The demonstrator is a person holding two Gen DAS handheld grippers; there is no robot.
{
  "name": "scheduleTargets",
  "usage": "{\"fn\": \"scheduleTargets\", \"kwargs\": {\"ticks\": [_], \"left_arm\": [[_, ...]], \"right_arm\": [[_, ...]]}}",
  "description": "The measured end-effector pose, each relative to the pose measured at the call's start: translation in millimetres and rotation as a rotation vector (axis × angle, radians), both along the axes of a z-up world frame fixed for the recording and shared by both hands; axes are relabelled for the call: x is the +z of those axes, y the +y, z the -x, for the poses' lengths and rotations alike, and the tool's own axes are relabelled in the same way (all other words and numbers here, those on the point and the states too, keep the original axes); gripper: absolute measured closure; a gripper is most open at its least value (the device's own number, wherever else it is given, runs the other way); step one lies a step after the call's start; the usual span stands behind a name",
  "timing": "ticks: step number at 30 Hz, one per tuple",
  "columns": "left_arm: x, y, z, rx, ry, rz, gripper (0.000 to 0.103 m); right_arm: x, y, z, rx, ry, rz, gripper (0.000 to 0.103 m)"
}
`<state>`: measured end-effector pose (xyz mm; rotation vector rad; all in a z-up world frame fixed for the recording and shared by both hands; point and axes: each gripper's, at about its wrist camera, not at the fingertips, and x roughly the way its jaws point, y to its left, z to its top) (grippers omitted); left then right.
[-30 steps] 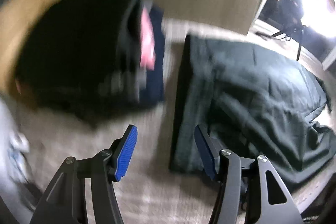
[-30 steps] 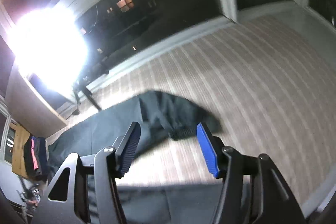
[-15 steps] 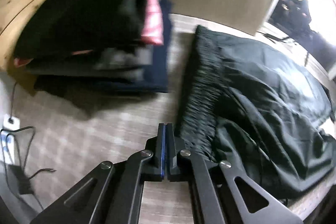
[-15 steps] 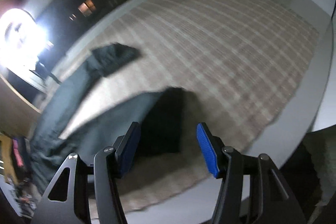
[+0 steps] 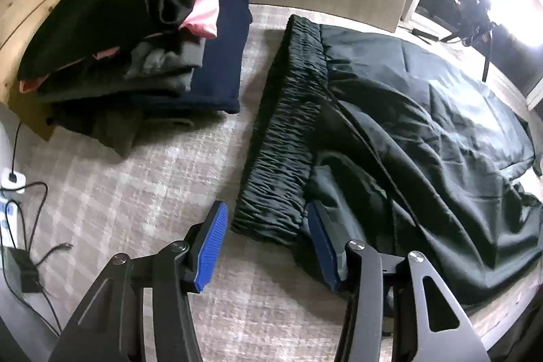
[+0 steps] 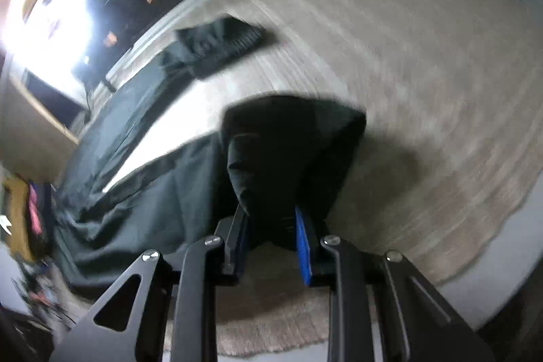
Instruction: Fold clothes
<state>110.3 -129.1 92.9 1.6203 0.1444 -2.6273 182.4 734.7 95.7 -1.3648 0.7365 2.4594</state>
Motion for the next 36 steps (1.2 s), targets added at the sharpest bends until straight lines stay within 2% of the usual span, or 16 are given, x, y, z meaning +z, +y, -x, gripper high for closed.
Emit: {"fn": "scheduleTargets", "kwargs": {"ticks": [3, 5, 7, 10, 16, 19, 20, 21, 22, 27, 29, 31, 32, 33, 34, 36], "left_arm": [[2.9, -8.9, -3.7, 0.028, 0.018, -0.011, 0.056], [-0.6, -15.1, -3.8, 0.055, 0.021, -0.039, 0.056], [-7.8, -18.3, -2.2, 0.082, 0.018, -0.07, 0.056], [-16.8, -15.5, 0.6, 0.095, 0.017, -0.098, 0.056], [-33.8, -0.8, 15.7, 0.114, -0.015, -0.136, 0.048], [-42.5, 8.6, 28.1, 0.134, -0.038, -0.089, 0.058], [-41.8, 10.3, 30.3, 0.137, -0.026, -0.079, 0.065], [-40.7, 11.8, 32.5, 0.14, -0.011, -0.071, 0.08], [-35.2, 10.2, 32.6, 0.146, 0.004, -0.083, 0.087], [17.8, -10.6, 16.1, 0.161, 0.089, -0.148, 0.091], [36.3, -18.4, 3.9, 0.163, 0.103, -0.138, 0.092], [41.1, -24.8, -5.4, 0.139, 0.06, -0.118, 0.092], [37.7, -26.3, -5.4, 0.127, 0.032, -0.101, 0.087], [32.4, -27.3, -4.3, 0.129, 0.0, -0.052, 0.083], [26.7, -28.2, -3.0, 0.134, -0.033, 0.007, 0.083], [27.5, -32.9, -0.2, 0.154, -0.035, 0.047, 0.085]], "right_arm": [[66.4, 12.8, -18.6, 0.019, 0.102, -0.068, 0.08], [88.9, 30.5, -27.4, -0.03, 0.14, -0.084, 0.08], [84.4, 42.7, -26.1, -0.079, 0.082, -0.111, 0.08], [56.7, 44.3, -11.5, -0.088, -0.044, -0.146, 0.08], [24.9, 34.6, 9.9, -0.05, -0.12, -0.111, 0.08], [27.8, 30.0, 15.3, -0.034, -0.122, -0.116, 0.079], [30.2, 29.5, 15.8, -0.033, -0.118, -0.118, 0.079], [33.9, 29.0, 16.9, -0.034, -0.112, -0.122, 0.079], [38.3, 28.4, 18.3, -0.036, -0.105, -0.127, 0.08], [83.6, 24.2, 8.2, -0.039, -0.003, -0.133, 0.08], [97.2, 24.5, -0.9, -0.049, 0.015, -0.134, 0.08], [90.9, 22.8, -2.2, -0.051, -0.058, -0.17, 0.08], [82.7, 21.0, 0.0, -0.041, -0.11, -0.195, 0.08], [69.1, 19.3, 4.1, -0.023, -0.177, -0.202, 0.079], [54.8, 18.4, 8.6, -0.006, -0.248, -0.196, 0.079], [36.4, 17.5, 14.9, 0.008, -0.352, -0.189, 0.079]]}}
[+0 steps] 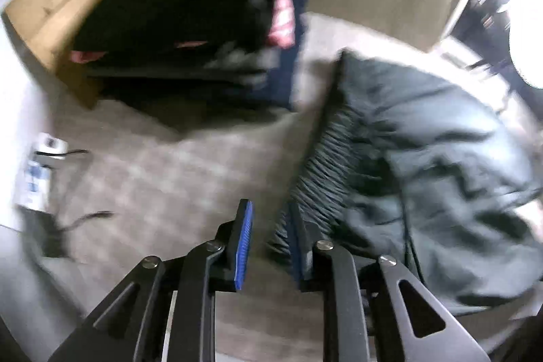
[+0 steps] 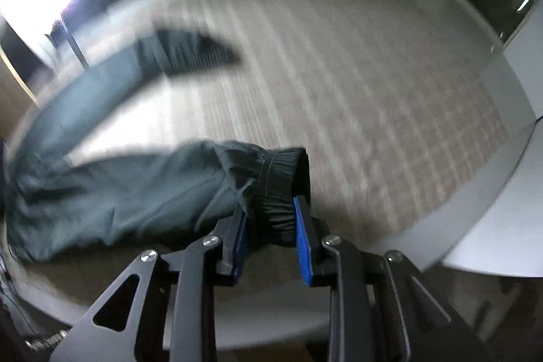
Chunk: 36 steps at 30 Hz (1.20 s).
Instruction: Fold clothes
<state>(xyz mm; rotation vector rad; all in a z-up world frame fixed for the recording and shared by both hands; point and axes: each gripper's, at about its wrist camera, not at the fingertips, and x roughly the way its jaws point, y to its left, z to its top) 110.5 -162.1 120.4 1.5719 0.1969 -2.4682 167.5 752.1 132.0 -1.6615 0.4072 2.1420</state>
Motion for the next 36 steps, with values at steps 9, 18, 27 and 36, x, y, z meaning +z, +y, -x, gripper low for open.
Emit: {"fn": "scheduleTargets", "kwargs": {"ticks": [9, 18, 27, 36], "left_arm": [[24.5, 32.1, 73.3, -0.125, 0.127, -0.025, 0.066], [-26.6, 75.7, 174.0, -0.163, 0.061, -0.046, 0.056], [-42.1, 77.7, 189.1, -0.164, 0.013, -0.005, 0.056], [-23.1, 68.8, 182.8, -0.149, 0.057, 0.029, 0.056]], "right_arm": [[61.3, -14.1, 73.6, 0.085, 0.267, 0.031, 0.063], [7.3, -5.7, 230.9, 0.136, 0.259, 0.066, 0.054], [-77.3, -43.2, 285.1, 0.364, -0.031, -0.155, 0.051], [-12.4, 56.5, 298.4, 0.135, 0.181, -0.13, 0.051]]}}
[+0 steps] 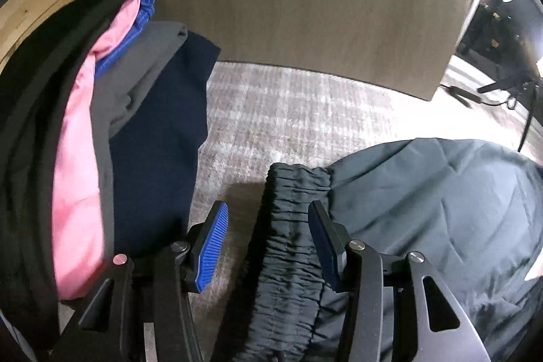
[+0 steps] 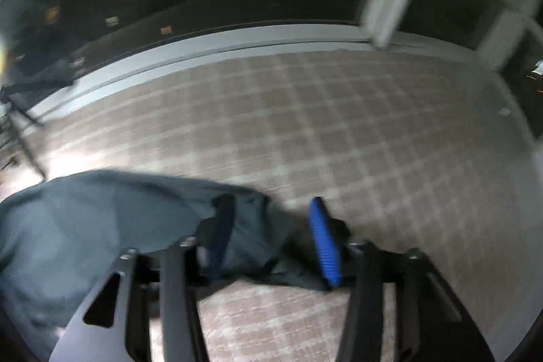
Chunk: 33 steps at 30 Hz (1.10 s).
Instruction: Fold clothes
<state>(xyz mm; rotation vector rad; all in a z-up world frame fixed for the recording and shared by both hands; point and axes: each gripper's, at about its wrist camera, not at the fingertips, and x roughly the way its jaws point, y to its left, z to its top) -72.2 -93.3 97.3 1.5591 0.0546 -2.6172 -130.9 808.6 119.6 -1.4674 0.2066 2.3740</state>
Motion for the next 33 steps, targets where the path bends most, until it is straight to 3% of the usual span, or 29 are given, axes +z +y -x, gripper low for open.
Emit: {"fn": "scheduleTargets", "kwargs": {"ticks": [2, 5, 16, 17, 21, 22, 23, 25, 27, 30, 33], "left_arm": [[0.8, -2.9, -1.8, 0.005, 0.004, 0.01, 0.056], [-0.7, -7.3, -3.8, 0.017, 0.005, 0.0, 0.056], [-26.9, 18.0, 16.4, -0.069, -0.06, 0.041, 0.049], [-28.9, 21.8, 19.5, -0.08, -0.064, 0.049, 0.05], [-27.4, 31.3, 22.4, -0.104, -0.063, 0.08, 0.076], [-25.4, 32.8, 21.1, -0.106, -0.055, 0.097, 0.078], [-22.6, 32.5, 19.0, -0.104, -0.049, 0.107, 0.088], [-16.5, 29.5, 14.4, -0.101, -0.04, 0.079, 0.092], [-8.1, 27.1, 9.8, -0.097, -0.018, 0.053, 0.099], [7.5, 28.4, 12.5, -0.088, 0.024, 0.038, 0.1], [24.5, 23.6, 21.4, -0.053, 0.073, -0.001, 0.1]], "right_arm": [[-9.1, -7.4, -2.6, 0.062, -0.017, -0.023, 0.045], [-33.5, -17.0, 2.1, 0.116, -0.061, -0.045, 0.043], [-84.4, 12.0, 35.0, 0.067, -0.158, -0.005, 0.042], [-86.5, 11.9, 38.5, 0.069, -0.158, -0.008, 0.042], [-85.9, 7.0, 48.0, 0.092, -0.128, 0.013, 0.043], [-85.0, 4.5, 50.9, 0.098, -0.121, 0.023, 0.058], [-83.4, 1.9, 51.6, 0.102, -0.112, 0.032, 0.081], [-78.7, -4.0, 50.5, 0.106, -0.097, 0.041, 0.101], [-72.5, -15.0, 51.4, 0.119, -0.089, 0.027, 0.101], [-58.9, -35.6, 57.2, 0.143, -0.066, -0.033, 0.102], [-34.0, -34.1, 66.0, 0.085, 0.007, -0.024, 0.103]]}}
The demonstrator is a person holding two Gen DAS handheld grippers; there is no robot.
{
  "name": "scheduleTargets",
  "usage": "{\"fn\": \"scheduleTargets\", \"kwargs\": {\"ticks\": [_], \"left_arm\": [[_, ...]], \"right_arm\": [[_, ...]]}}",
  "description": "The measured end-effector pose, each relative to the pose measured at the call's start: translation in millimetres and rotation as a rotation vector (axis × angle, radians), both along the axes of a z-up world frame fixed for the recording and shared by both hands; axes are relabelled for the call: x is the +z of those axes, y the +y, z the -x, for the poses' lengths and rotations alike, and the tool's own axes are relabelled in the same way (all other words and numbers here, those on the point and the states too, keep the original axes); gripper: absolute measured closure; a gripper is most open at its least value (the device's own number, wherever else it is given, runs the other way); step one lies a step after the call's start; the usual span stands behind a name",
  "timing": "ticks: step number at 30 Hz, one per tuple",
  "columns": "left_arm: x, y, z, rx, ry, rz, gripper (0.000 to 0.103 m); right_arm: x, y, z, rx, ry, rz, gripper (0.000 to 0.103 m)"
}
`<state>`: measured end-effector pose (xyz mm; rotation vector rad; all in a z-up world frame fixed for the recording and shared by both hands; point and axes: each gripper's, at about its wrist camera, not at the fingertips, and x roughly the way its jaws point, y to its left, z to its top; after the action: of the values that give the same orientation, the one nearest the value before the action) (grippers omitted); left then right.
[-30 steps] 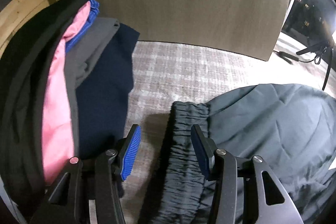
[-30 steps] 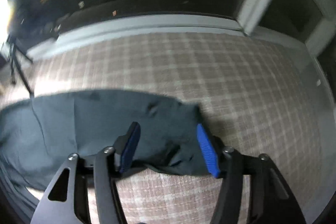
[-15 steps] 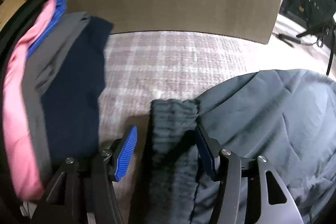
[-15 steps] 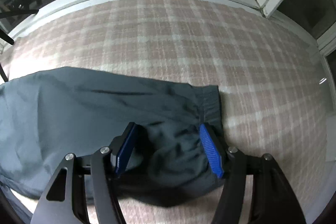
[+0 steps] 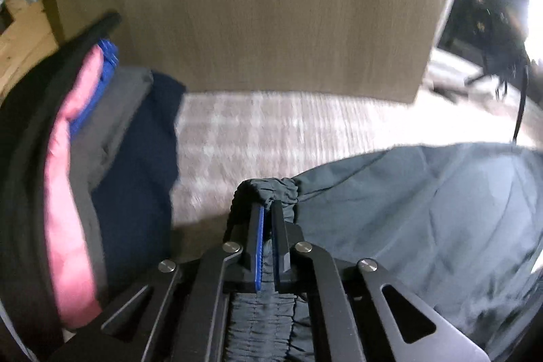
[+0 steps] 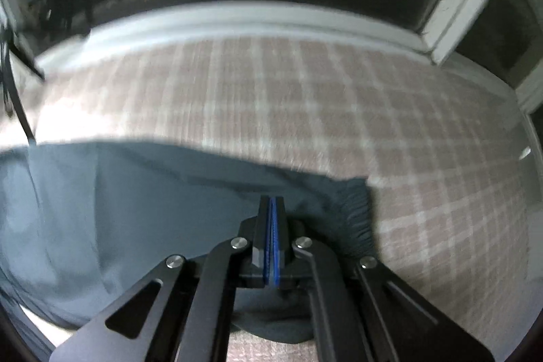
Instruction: Fold clothes
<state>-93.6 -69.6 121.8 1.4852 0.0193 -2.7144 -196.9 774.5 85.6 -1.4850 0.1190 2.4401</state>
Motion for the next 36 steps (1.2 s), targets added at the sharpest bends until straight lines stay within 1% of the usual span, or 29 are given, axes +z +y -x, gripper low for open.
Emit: {"fn": "scheduleTargets", "kwargs": {"ticks": [2, 3, 4, 7, 9, 10, 11, 14, 15, 16, 17, 18, 20, 21, 23, 24, 27, 29, 31, 32, 33, 34, 35, 36], "left_arm": [[-1.1, -12.5, 13.4, 0.036, 0.013, -0.033, 0.1], [-2.5, -18.9, 20.4, 0.053, 0.018, -0.048, 0.1], [-7.9, -22.5, 26.2, 0.062, 0.003, -0.053, 0.1], [-34.4, -20.8, 42.1, 0.069, -0.046, 0.032, 0.098], [-43.1, -22.7, 46.9, 0.079, -0.098, 0.035, 0.09], [-46.8, -23.9, 48.8, 0.085, -0.126, 0.033, 0.089], [-43.8, -25.1, 46.6, 0.078, -0.134, 0.023, 0.088], [-6.9, -27.6, 16.6, 0.021, -0.093, 0.039, 0.086], [9.7, -30.7, -1.7, 0.004, -0.077, 0.044, 0.079], [20.8, -34.8, -17.1, -0.007, -0.07, 0.043, 0.074], [29.1, -39.5, -32.2, -0.012, -0.067, 0.039, 0.063], [33.3, -45.9, -50.1, -0.009, -0.071, 0.034, 0.06], [39.4, -59.5, -87.5, 0.0, -0.085, 0.026, 0.058], [35.9, -66.3, -105.3, 0.023, -0.099, 0.022, 0.056], [13.9, -78.4, -142.3, 0.067, -0.144, -0.014, 0.054], [5.8, -81.3, -152.4, 0.084, -0.157, -0.033, 0.054], [-29.7, -88.9, -181.1, 0.163, -0.214, -0.163, 0.054], [-31.8, -84.3, -195.9, 0.189, -0.202, -0.225, 0.054], [-35.0, -80.8, -197.4, 0.208, -0.181, -0.291, 0.055], [-36.9, -79.2, -197.1, 0.218, -0.17, -0.324, 0.059], [-36.7, -74.6, -195.0, 0.229, -0.166, -0.32, 0.066], [-34.6, -70.8, -192.7, 0.234, -0.158, -0.294, 0.07], [-32.1, -67.5, -190.7, 0.236, -0.149, -0.266, 0.081], [-26.6, -66.7, -192.0, 0.232, -0.135, -0.262, 0.086]], "right_arm": [[10.1, 8.3, 5.0, -0.057, 0.037, -0.003, 0.103], [9.2, 12.2, 7.2, -0.077, 0.027, -0.012, 0.103], [6.8, 16.7, 8.8, -0.096, 0.009, -0.022, 0.103], [-11.3, 17.7, 19.8, -0.125, -0.067, -0.066, 0.103], [-13.2, 15.8, 13.5, -0.124, -0.07, -0.014, 0.102], [-13.1, 14.6, 9.4, -0.124, -0.068, 0.018, 0.102], [-8.9, 13.0, 3.8, -0.12, -0.056, 0.051, 0.102], [19.7, 8.4, -21.9, -0.102, -0.005, 0.13, 0.1], [32.8, 7.3, -35.4, -0.098, 0.024, 0.157, 0.098], [45.6, 7.0, -49.4, -0.095, 0.053, 0.19, 0.092], [57.5, 7.1, -63.0, -0.093, 0.081, 0.222, 0.085], [69.9, 7.5, -79.3, -0.098, 0.109, 0.243, 0.081], [93.7, 8.3, -114.5, -0.112, 0.16, 0.277, 0.068], [102.9, 9.7, -133.1, -0.117, 0.176, 0.302, 0.065], [108.2, 23.1, -160.4, -0.125, 0.199, 0.336, 0.053], [106.8, 22.4, -179.9, -0.14, 0.202, 0.342, 0.051], [93.9, 15.8, -238.7, -0.2, 0.195, 0.359, 0.049], [77.3, 13.1, -269.6, -0.246, 0.176, 0.387, 0.049], [59.1, 12.7, -297.7, -0.292, 0.165, 0.42, 0.049], [50.8, 13.8, -308.0, -0.316, 0.169, 0.441, 0.049], [43.4, 14.4, -318.0, -0.34, 0.174, 0.461, 0.049], [36.1, 15.0, -328.0, -0.364, 0.178, 0.481, 0.049], [29.6, 15.4, -334.4, -0.376, 0.18, 0.494, 0.049], [25.0, 15.0, -339.5, -0.382, 0.18, 0.492, 0.049]]}}
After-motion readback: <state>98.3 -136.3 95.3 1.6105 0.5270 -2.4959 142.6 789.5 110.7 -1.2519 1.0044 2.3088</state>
